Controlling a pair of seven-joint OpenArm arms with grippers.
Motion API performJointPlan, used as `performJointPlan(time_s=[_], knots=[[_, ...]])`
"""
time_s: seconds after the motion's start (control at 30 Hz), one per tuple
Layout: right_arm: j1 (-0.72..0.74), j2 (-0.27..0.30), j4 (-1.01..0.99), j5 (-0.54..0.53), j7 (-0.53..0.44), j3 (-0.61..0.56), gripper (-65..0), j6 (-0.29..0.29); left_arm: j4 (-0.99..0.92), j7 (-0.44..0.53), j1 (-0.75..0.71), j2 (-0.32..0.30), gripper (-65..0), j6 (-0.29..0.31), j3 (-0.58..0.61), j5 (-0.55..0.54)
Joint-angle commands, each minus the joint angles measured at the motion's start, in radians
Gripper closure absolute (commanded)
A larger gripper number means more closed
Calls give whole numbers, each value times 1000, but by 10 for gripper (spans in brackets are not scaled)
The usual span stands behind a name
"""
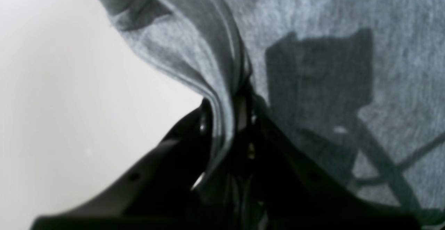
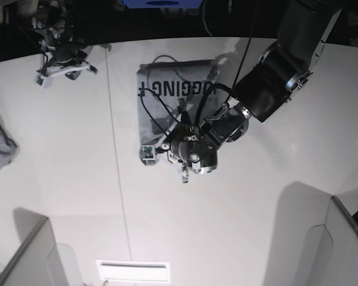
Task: Fold the T-shirt properly
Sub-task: 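Lower the folded shirt flat and open the left gripper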
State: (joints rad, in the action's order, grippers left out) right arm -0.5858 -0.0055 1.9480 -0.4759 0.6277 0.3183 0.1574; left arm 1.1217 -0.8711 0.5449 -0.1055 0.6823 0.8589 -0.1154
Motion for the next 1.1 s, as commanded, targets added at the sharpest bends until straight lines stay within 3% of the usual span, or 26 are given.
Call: performJointPlan(time_s=[0.0,0.5,0.63,0.8,0.9,1.07], knots=[[-6,3,15,-5,-12,2,0,-3,-16,-63,-12,-3,0,-3,12,55],[5,6,15,-7,-9,0,0,-5,-16,-72,27,-3,-13,-3,12,56],[7,6,15,-7,-7,0,0,-5,-15,-72,50,-3,-240,-3,7,56],[7,6,15,-7,-7,0,0,-5,8,-67,80,-1,-454,-3,1,56],[7,6,15,-7,-7,0,0,-5,41,-70,106,-1,-510,-3,1,56],[10,22,15,-4,-7,-61,0,-5,151,-73,137,-7,-513,-3,-27,46]])
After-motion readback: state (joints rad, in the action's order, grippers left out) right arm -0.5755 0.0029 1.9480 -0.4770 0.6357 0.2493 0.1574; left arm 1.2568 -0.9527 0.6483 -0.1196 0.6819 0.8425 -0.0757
